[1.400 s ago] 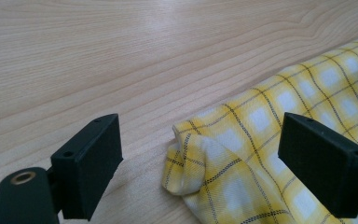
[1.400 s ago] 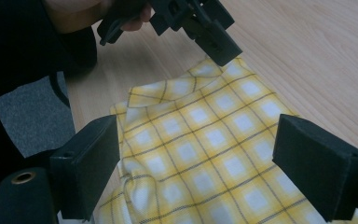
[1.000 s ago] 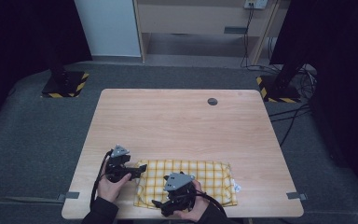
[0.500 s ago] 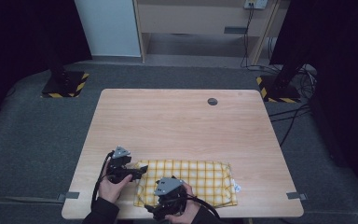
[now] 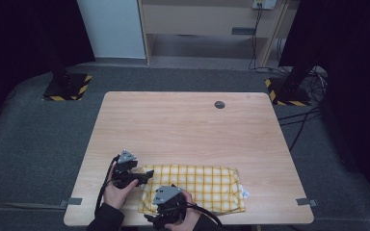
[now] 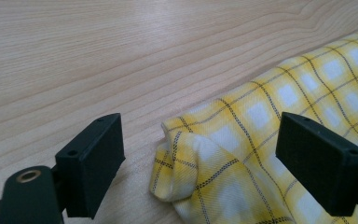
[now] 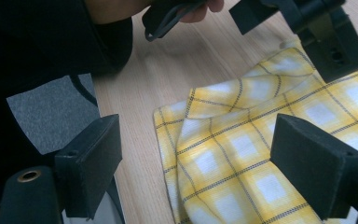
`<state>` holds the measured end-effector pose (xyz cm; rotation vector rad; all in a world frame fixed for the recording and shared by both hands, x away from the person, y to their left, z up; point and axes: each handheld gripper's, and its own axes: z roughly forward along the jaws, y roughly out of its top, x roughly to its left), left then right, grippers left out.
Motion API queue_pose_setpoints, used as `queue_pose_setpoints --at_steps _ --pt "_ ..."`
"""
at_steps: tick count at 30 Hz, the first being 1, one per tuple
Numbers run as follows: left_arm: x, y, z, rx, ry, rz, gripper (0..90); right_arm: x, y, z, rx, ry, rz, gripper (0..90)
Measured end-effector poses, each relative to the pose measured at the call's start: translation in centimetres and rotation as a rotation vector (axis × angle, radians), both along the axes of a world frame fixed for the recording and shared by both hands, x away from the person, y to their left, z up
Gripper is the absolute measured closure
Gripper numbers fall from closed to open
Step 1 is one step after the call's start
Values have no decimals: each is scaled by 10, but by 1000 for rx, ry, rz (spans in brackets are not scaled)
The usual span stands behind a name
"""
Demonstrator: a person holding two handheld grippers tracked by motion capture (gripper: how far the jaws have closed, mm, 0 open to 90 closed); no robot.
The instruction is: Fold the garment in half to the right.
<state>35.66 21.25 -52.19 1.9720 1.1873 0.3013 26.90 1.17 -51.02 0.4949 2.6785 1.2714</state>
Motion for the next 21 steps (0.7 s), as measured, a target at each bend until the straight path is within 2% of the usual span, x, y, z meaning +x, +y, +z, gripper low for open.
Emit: queue_pose_setpoints --at_steps 21 --pt "3 -9 -9 10 26 -38 160 3 17 -14 -20 -4 4 180"
